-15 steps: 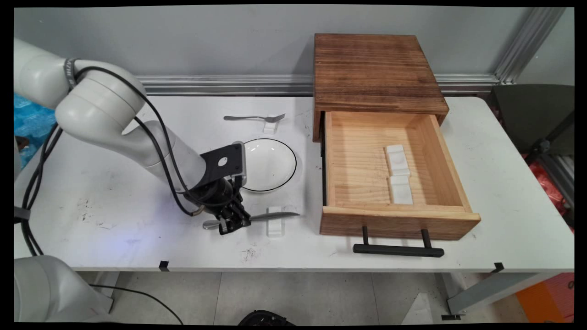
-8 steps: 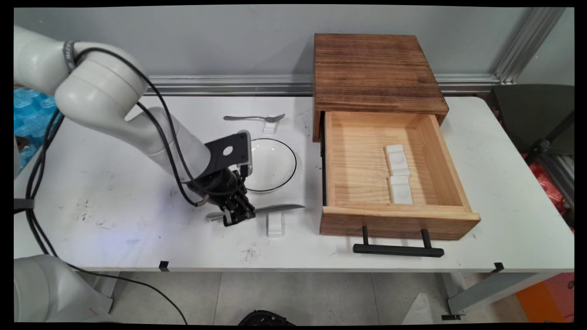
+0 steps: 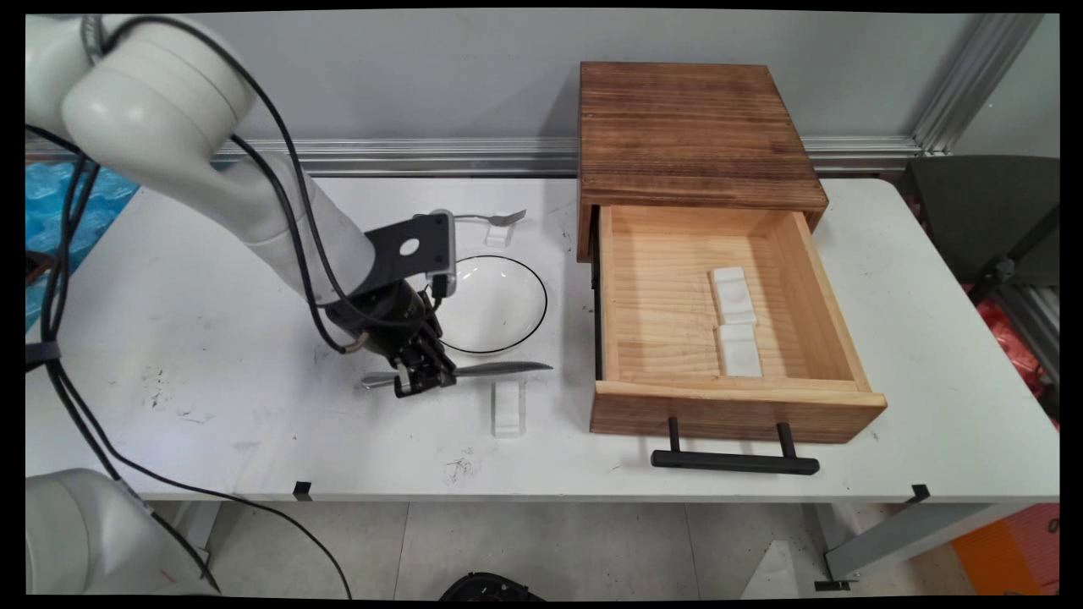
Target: Place the picked object into the drawer
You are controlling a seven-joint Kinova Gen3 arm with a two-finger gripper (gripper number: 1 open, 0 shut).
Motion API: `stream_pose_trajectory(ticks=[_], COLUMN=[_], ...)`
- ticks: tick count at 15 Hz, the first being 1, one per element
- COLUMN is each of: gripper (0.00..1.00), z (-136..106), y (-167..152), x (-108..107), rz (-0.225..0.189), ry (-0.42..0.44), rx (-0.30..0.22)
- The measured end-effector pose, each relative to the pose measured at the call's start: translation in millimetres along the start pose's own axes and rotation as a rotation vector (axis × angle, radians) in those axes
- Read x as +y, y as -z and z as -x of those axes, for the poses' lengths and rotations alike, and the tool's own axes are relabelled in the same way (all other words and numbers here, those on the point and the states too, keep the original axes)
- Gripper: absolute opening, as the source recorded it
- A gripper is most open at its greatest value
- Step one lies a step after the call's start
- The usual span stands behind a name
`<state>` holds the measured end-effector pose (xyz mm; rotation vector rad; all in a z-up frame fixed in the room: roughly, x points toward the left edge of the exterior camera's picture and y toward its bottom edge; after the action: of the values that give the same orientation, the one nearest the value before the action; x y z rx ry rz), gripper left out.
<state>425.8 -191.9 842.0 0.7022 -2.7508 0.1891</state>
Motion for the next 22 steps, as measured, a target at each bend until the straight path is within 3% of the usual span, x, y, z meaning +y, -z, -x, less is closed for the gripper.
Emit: stream_pose_trajectory(ticks=[5,13,22], gripper=[0.00,0.00,0.00], z=[-10.0,-47.2,-118.4], y=[19.4,47.8,54.8], x=[-5.3,-19.6,-29.8], rz=[-0.007,-0.024,-0.037], ry=[-0.009,-0.033,-0.052], rx=[-0.017,-0.011,0.066])
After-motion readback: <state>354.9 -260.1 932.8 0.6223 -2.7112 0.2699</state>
